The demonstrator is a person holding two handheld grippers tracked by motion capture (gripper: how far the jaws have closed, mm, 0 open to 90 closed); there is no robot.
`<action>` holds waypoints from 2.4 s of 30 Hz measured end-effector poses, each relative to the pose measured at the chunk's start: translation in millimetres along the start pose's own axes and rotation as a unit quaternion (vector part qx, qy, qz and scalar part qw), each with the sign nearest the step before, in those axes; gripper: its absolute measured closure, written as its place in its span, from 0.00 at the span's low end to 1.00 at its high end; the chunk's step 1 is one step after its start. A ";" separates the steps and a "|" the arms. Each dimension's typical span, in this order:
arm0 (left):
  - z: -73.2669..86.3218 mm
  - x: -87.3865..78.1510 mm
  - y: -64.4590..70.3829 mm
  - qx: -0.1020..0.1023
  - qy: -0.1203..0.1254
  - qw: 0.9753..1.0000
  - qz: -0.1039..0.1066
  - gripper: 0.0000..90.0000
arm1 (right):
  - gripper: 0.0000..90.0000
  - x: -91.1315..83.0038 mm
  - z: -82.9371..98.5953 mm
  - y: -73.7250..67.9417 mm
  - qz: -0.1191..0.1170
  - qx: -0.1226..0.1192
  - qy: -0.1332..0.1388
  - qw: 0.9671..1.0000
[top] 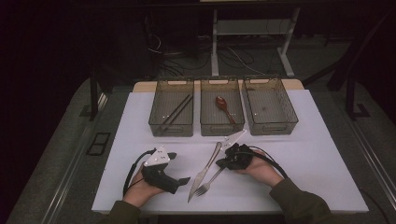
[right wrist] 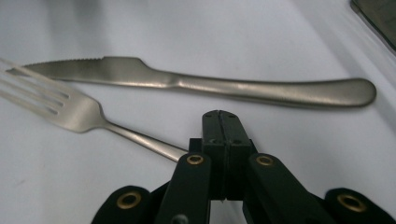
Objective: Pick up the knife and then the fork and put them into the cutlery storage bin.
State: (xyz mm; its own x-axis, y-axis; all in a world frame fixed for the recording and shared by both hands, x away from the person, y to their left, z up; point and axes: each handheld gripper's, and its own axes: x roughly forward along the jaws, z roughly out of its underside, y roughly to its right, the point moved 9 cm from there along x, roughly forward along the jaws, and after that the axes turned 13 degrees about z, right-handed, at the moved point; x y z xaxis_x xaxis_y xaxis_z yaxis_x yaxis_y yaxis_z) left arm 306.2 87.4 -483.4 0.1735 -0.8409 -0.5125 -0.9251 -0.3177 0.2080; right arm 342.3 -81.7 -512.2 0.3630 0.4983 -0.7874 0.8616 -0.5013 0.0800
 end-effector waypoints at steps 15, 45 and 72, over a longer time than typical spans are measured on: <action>0.0 -0.1 -0.2 -0.002 0.001 1.000 0.000 0.00 | 0.99 -19.0 24.5 3.5 -0.022 -0.005 -0.022 1.000; -0.1 0.6 -0.1 -0.001 -0.002 1.000 -0.002 0.00 | 0.79 -55.4 32.1 -8.4 -0.054 -0.056 -0.012 0.997; 0.0 0.6 0.0 0.000 -0.002 1.000 0.000 0.00 | 0.86 -19.1 7.5 -43.5 -0.057 -0.283 -0.160 0.944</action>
State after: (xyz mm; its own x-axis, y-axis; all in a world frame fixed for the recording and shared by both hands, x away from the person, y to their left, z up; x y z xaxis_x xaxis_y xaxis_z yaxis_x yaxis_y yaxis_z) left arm 306.3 86.9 -483.7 0.1729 -0.8392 -0.5156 -0.9247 -0.3186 0.2084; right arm 295.2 -74.6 -505.2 0.2094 0.2415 -0.9475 0.9730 0.0449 0.2265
